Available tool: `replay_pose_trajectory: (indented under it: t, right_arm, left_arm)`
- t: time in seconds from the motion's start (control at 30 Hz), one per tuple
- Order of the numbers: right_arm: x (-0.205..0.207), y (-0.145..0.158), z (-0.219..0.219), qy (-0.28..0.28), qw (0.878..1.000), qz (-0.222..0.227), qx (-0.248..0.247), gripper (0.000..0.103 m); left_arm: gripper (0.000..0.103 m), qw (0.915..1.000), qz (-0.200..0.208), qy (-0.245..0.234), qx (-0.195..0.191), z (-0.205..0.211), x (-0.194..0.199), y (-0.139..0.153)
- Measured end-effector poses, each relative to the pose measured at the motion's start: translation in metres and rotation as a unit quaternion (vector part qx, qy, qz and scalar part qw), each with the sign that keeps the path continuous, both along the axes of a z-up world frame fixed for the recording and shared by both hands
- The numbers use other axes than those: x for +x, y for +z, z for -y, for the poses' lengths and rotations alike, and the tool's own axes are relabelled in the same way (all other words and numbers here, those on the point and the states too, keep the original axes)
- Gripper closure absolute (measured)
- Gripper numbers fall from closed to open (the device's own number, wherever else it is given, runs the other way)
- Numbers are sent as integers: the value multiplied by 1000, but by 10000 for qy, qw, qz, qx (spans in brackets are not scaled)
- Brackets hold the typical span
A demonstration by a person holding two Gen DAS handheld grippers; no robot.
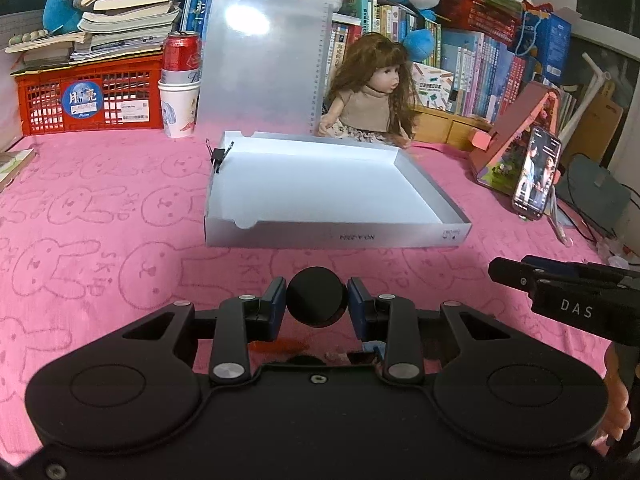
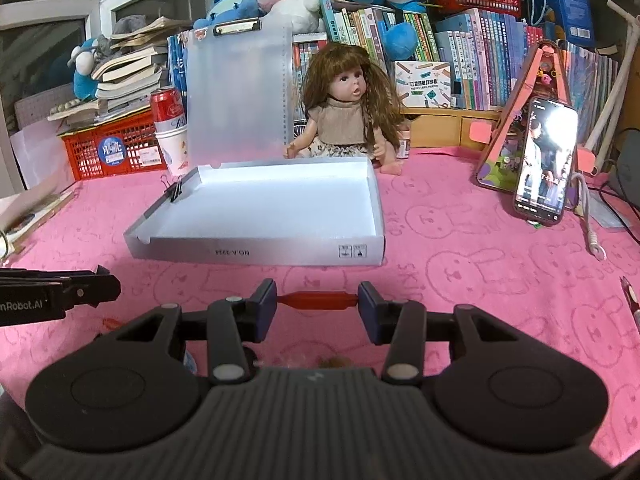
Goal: Organize rigid objects
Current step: 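Carry the black disc and red stick with both tools over the white tray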
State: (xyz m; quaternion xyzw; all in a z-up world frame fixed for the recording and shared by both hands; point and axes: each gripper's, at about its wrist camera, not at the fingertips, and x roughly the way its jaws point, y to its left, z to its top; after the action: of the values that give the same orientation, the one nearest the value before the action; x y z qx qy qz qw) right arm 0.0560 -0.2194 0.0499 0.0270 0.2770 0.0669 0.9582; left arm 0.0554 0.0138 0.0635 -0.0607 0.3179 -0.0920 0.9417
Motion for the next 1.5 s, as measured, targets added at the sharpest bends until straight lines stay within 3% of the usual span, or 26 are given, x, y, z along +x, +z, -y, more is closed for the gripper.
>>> replay_pose_trajectory:
  t: [0.47, 0.77, 1.13, 1.5]
  right_arm:
    - [62, 15, 3, 18, 9992, -288, 259, 54]
    - [129, 26, -3, 78, 9971, -701, 286, 54]
    - [222, 16, -9, 53, 9937, -1088, 261, 54]
    - [290, -14, -13, 77, 9917, -1270, 197, 53]
  left_arm:
    - [71, 9995, -269, 81, -151, -1, 69, 20]
    - [71, 9951, -899, 23, -416, 3, 152, 27]
    - [71, 9934, -1113, 116, 231, 22, 248, 16]
    - [71, 9913, -1253, 169, 372, 22, 317, -15]
